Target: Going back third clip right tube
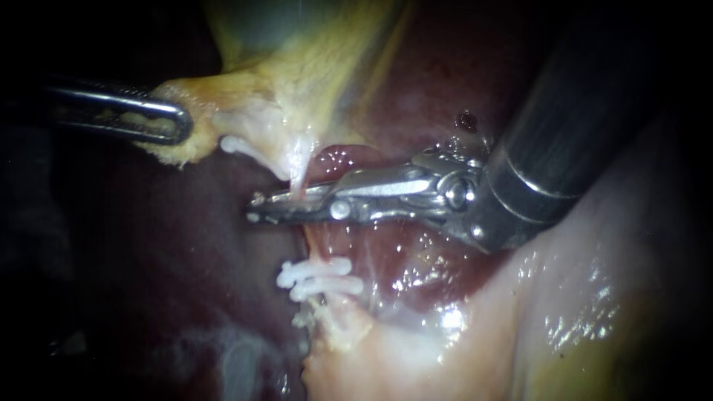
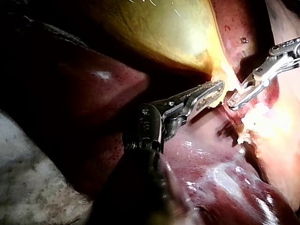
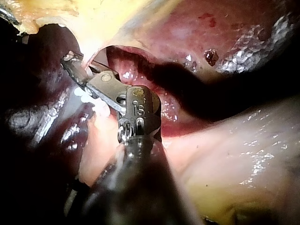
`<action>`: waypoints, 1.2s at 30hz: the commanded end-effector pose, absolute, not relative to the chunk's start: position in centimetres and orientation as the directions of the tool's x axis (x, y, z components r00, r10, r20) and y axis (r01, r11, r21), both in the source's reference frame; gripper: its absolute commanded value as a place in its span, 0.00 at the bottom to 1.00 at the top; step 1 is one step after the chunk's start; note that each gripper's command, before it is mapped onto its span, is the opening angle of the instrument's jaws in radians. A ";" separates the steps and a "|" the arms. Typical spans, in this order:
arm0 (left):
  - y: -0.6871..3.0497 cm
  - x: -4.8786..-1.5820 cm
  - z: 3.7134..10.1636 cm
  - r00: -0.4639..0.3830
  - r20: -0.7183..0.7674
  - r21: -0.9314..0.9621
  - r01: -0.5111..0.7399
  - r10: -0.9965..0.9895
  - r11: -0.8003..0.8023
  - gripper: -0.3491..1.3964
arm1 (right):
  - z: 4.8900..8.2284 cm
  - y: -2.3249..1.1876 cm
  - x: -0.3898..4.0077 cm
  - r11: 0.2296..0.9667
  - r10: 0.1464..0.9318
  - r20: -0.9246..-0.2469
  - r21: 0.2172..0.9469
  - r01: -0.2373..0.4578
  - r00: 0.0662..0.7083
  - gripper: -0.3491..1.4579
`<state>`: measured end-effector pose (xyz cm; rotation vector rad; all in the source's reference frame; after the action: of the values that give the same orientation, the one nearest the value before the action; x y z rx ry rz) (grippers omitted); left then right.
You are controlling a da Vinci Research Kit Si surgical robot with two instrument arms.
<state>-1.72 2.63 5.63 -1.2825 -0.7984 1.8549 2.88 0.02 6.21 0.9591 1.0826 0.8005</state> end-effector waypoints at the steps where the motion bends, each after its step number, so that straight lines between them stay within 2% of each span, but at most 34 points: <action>1: 2.63 -1.72 5.64 -0.234 -0.494 -0.812 -0.220 0.838 -0.540 0.00 | 6.22 0.02 2.88 0.382 0.894 -0.348 0.921 -0.073 0.282 0.00; 8: 2.62 -1.72 5.65 -0.234 -0.494 -0.812 -0.220 0.837 -0.541 0.00 | 6.22 0.02 2.87 0.396 0.887 -0.365 0.916 -0.060 0.285 0.01; 10: 2.62 -1.72 5.65 -0.234 -0.494 -0.812 -0.220 0.837 -0.541 0.00 | 6.22 0.01 2.88 0.406 0.882 -0.379 0.913 -0.043 0.280 0.23; 14: 2.61 -1.73 5.65 -0.234 -0.494 -0.812 -0.221 0.837 -0.541 0.00 | 6.25 -0.02 2.89 0.424 0.873 -0.399 0.905 -0.031 0.282 0.40; 16: 2.61 -1.73 5.66 -0.234 -0.495 -0.811 -0.221 0.837 -0.541 0.00 | 6.27 -0.04 2.92 0.425 0.872 -0.400 0.904 -0.031 0.282 0.44; 19: 2.60 -1.73 5.66 -0.234 -0.495 -0.811 -0.221 0.837 -0.541 0.00 | 6.31 -0.08 2.96 0.454 0.857 -0.430 0.890 -0.022 0.285 0.45; 25: 2.59 -1.73 5.67 -0.234 -0.495 -0.811 -0.222 0.837 -0.542 0.00 | 6.48 -0.10 2.99 0.651 0.733 -0.620 0.759 -0.023 0.279 0.46; 28: 2.59 -1.73 5.66 -0.234 -0.495 -0.811 -0.222 0.837 -0.542 0.00 | 6.56 -0.05 2.95 0.713 0.682 -0.677 0.699 -0.045 0.277 0.47; 36: 2.59 -1.74 5.66 -0.234 -0.495 -0.811 -0.222 0.837 -0.542 0.00 | 6.60 -0.03 2.81 0.776 0.612 -0.738 0.630 -0.035 0.285 0.47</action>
<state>-1.73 2.59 5.67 -1.2821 -0.7915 1.8571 2.80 -0.04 6.60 0.5582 1.2174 0.4616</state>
